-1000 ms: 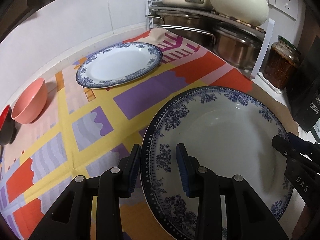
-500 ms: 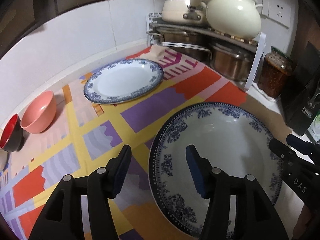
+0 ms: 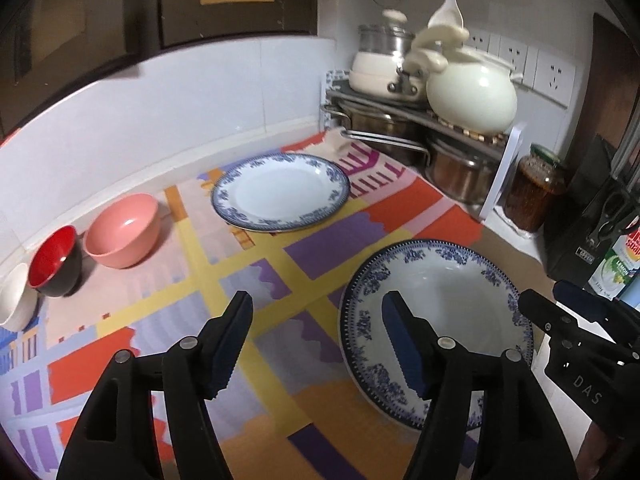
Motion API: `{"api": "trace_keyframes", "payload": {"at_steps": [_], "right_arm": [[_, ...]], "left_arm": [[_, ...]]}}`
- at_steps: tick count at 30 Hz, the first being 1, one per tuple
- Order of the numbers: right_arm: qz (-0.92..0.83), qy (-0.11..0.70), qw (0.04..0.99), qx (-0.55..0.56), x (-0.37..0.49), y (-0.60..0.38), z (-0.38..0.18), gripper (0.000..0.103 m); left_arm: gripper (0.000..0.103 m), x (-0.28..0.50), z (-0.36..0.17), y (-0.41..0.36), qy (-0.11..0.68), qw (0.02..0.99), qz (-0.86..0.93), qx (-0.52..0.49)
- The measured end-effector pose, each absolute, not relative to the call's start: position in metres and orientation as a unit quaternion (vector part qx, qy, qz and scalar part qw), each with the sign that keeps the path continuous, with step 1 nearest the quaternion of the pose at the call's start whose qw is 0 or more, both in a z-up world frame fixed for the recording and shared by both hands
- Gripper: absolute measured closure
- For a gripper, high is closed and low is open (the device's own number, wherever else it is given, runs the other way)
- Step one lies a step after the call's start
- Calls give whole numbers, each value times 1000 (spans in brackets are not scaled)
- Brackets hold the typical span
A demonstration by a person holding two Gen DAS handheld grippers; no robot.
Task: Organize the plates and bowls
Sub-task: 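Lower the blue-and-white plate onto the green plate and open the right gripper, then move the right gripper to the other blue-and-white plate by the pot rack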
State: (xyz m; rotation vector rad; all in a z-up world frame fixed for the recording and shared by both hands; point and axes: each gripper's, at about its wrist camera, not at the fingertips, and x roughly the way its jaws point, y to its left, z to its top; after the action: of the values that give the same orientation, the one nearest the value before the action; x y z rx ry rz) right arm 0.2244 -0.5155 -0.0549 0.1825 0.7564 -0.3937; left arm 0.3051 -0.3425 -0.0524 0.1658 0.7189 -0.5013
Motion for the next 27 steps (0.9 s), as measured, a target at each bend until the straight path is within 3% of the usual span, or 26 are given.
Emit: {"api": "trace_keyframes", "payload": {"at_steps": [9,12,27], "right_arm": [[-168,344,920,83,221,-480,-32,52],[-167,336,924,80,221,-470,-26,45],[-143,317,936,56,262,-441,3,45]], "left_arm": [[26,299,-30,-306,323,913,-238,78],[22,298,-24,-295,314,917,-231,81],[21,341,1,-269,309,922,-219,84]]}}
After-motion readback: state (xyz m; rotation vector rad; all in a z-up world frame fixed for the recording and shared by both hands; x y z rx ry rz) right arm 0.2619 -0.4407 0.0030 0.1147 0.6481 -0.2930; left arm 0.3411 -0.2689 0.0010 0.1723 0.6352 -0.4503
